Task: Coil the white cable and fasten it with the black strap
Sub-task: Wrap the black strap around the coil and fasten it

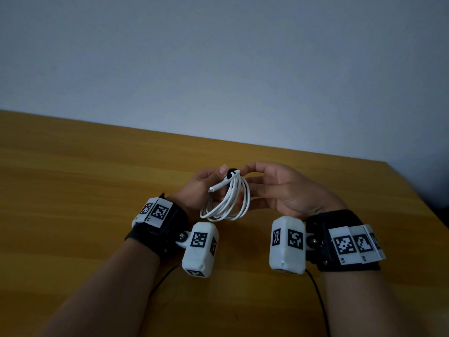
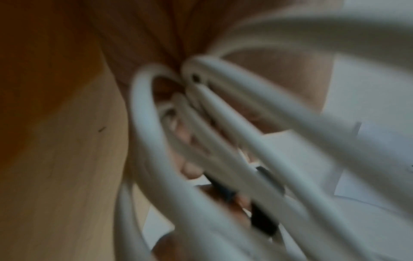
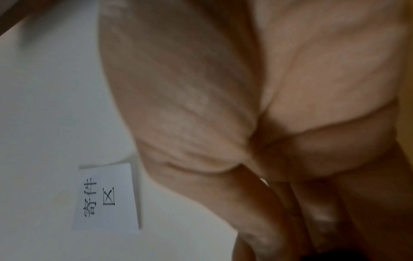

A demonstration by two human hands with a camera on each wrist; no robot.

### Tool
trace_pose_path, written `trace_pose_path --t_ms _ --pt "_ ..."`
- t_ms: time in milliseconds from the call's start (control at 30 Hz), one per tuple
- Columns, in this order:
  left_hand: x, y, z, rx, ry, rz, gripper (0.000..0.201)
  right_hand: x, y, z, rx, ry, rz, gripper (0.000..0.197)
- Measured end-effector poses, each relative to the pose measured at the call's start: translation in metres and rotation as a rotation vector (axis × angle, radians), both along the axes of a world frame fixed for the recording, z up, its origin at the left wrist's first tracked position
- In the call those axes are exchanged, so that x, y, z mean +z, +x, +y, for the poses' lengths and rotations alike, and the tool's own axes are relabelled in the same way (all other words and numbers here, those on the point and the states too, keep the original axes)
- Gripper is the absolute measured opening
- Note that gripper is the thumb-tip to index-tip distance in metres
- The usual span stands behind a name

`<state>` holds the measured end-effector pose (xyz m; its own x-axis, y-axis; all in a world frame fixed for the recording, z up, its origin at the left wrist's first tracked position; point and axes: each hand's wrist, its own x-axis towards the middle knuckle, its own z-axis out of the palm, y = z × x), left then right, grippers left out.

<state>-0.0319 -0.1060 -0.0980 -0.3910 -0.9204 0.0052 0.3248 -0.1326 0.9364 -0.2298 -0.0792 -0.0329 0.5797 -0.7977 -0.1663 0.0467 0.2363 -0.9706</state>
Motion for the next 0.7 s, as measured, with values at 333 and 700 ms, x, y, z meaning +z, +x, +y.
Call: trace_pose_path --t_ms 333,700 --pt "0.0033 -0.0058 0.0012 -0.021 0.014 0.000 0.042 -0.0027 0.0021 -0.0084 -0.376 -0.103 0.179 0.014" --pt "0.0044 -0.0044 0.0020 -0.139 -0.091 -0.181 0.039 0.0037 0.0063 -0.0050 -0.585 -0.250 0.455 0.034"
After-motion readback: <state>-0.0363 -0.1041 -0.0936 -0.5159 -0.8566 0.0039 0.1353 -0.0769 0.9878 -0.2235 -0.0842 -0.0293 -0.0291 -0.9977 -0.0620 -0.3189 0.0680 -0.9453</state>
